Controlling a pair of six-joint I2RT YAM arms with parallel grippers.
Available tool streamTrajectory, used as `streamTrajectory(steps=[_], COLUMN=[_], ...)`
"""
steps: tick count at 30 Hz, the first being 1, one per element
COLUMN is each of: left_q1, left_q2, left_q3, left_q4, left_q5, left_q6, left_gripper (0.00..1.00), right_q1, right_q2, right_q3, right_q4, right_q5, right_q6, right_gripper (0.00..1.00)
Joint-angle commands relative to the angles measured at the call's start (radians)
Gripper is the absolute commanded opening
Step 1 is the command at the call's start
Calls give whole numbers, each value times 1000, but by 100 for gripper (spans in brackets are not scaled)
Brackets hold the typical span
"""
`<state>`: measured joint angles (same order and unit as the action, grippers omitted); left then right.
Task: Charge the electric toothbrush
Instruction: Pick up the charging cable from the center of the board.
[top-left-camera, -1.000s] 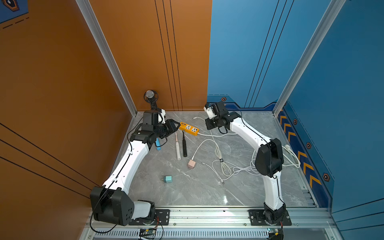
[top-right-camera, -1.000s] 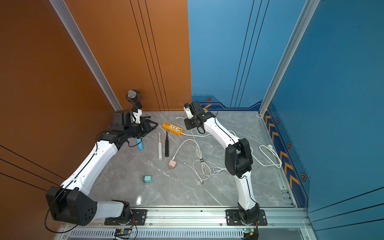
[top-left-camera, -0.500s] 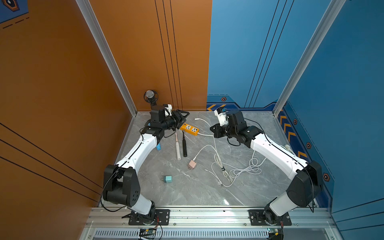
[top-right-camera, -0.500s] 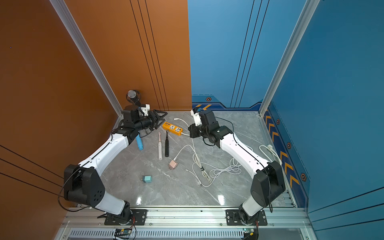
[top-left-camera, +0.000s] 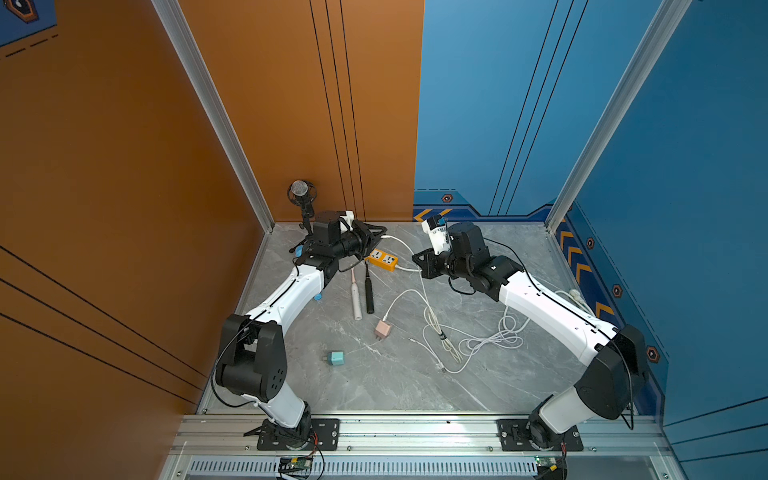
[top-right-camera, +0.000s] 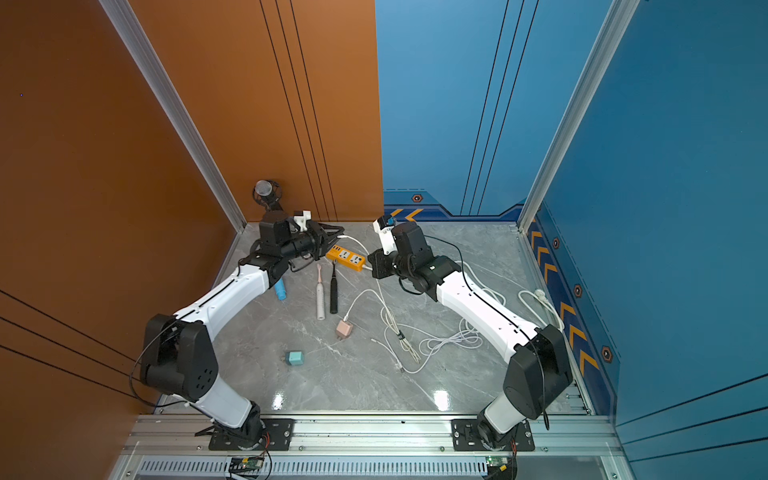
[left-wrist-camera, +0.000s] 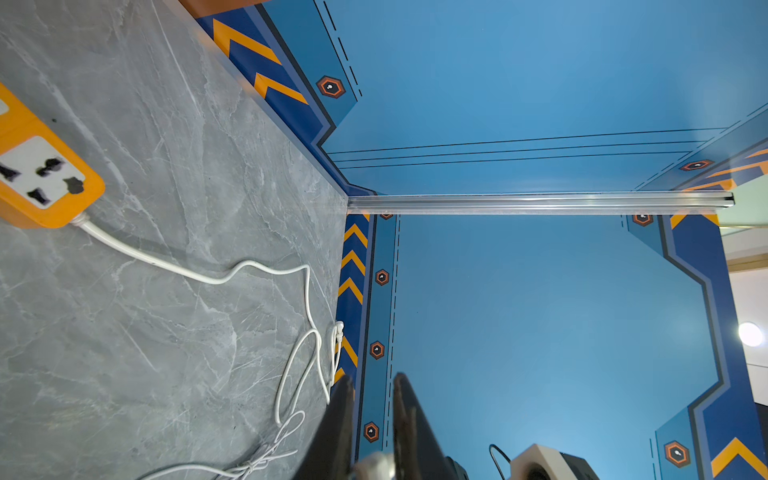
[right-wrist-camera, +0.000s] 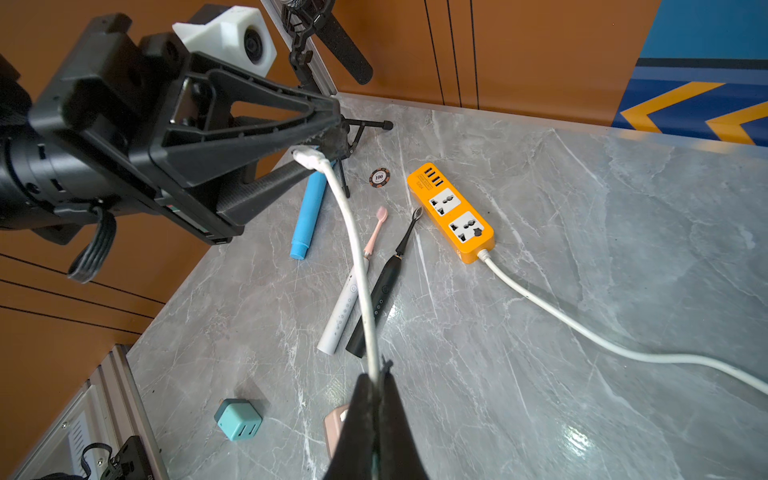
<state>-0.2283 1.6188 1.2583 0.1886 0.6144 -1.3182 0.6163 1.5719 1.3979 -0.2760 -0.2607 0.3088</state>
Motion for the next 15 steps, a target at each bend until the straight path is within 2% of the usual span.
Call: streamTrajectory(steps=[1, 6, 9, 11, 14, 15], left_q1=[8, 7, -4, -9, -9, -9], left_q2=[-19, -14, -15, -22, -31, -33], left_q3=[6, 22, 43, 49, 60, 66], left_q4=[33, 42, 42, 41, 69, 81], left_q5=[-1, 15, 29, 31, 52, 66], left_q6=[-11, -1, 44, 88, 198, 236], left_gripper=[17, 0, 0, 0, 0, 0], right_q1=[6, 10, 17, 16, -6, -17], right_q2=[-21, -18, -21, -28, -40, -39], right_q3=[-18, -20, -15, -10, 10, 22], right_q4=[14, 6, 6, 4, 5, 7], right_q5=[2, -14, -19, -22, -90, -127], right_q6=[1, -2, -8, 0, 70, 103], right_gripper=[0, 0, 2, 9, 35, 39])
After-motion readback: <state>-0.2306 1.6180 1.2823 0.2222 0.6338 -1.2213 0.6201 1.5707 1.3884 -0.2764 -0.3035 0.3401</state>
